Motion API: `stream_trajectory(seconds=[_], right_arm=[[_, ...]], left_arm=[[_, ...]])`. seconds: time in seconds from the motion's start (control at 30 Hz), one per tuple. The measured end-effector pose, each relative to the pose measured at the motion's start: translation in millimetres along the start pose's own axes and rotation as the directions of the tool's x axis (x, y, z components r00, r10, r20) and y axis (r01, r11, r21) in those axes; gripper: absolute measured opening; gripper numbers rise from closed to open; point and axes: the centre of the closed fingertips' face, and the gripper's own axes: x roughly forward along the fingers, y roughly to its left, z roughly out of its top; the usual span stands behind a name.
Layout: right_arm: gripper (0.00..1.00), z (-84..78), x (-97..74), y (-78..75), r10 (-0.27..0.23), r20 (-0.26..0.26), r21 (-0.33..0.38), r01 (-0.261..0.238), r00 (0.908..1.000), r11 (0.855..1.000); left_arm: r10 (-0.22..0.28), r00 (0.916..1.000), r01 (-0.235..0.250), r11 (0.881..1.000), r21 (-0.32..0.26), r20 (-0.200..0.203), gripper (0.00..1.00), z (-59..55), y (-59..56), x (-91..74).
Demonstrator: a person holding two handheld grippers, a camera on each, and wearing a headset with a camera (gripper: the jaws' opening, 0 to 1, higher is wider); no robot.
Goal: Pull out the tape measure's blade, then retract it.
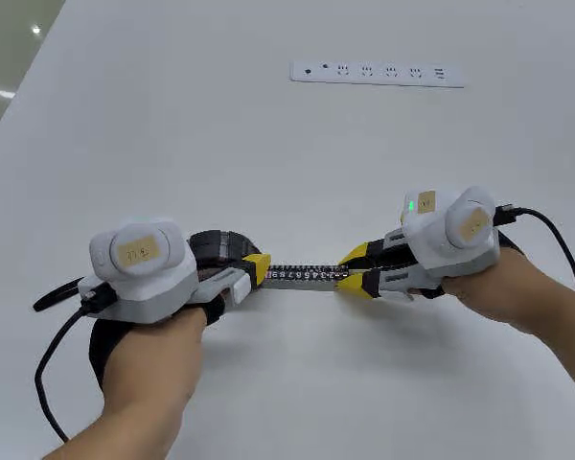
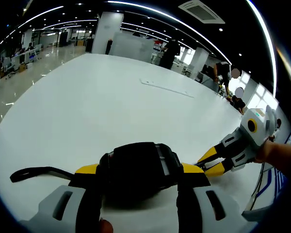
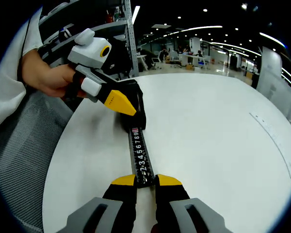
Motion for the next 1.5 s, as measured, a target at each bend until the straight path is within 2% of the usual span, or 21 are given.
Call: stream_trajectory(seconds=[0.07, 0.17, 0.4, 0.8, 0.93, 1.07, 1.2, 1.5], right_arm=[[0.11, 5.8, 2.4, 1.9, 0.008, 0.024, 0.009, -0.008, 0.9997, 1.0], [0.11, 7.7, 8.6, 2.5, 0.009, 0.015, 0.001, -0.009, 0.9999, 1.0], [0.11, 12.3, 15.0, 3.1, 0.013, 0.031, 0.009, -0.013, 0.9994, 1.0], [0.11, 30.6, 36.3, 6.9, 0.015, 0.061, 0.021, -0.016, 0.998, 1.0], [0.11, 31.8, 36.4, 6.3, 0.013, 0.062, 0.03, -0.014, 0.998, 0.999], [0.11, 36.2, 36.5, 7.3, 0.014, 0.057, 0.008, -0.014, 0.9983, 1.0], [0.11, 34.5, 39.7, 9.0, 0.023, 0.053, 0.012, -0.023, 0.9983, 1.0], [0.11, 37.9, 44.2, 9.2, 0.033, 0.066, 0.015, -0.034, 0.9973, 0.999]], left_arm=[[-0.001, 1.0, 0.001, 1.0, 0.005, -0.001, 0.58, -0.4, -0.3, -0.2], [-0.002, 1.0, 0.002, 1.0, 0.003, -0.001, 0.59, 0.0, -0.1, 0.1], [-0.004, 1.0, 0.004, 1.0, -0.001, 0.0, 0.59, 0.1, -0.6, -0.9], [-0.011, 0.9999, 0.011, 1.0, -0.008, 0.001, 0.59, -0.1, -1.5, -2.2], [-0.013, 0.9999, 0.013, 1.0, -0.014, 0.002, 0.59, 0.1, -1.3, -2.4], [-0.019, 0.9998, 0.019, 0.999, -0.028, 0.005, 0.59, 0.8, -0.3, -2.8], [-0.019, 0.9998, 0.019, 1.0, -0.011, 0.004, 0.58, 0.1, -1.0, -2.3], [-0.024, 0.9997, 0.024, 1.0, -0.015, 0.006, 0.58, 0.1, -0.5, -2.6]])
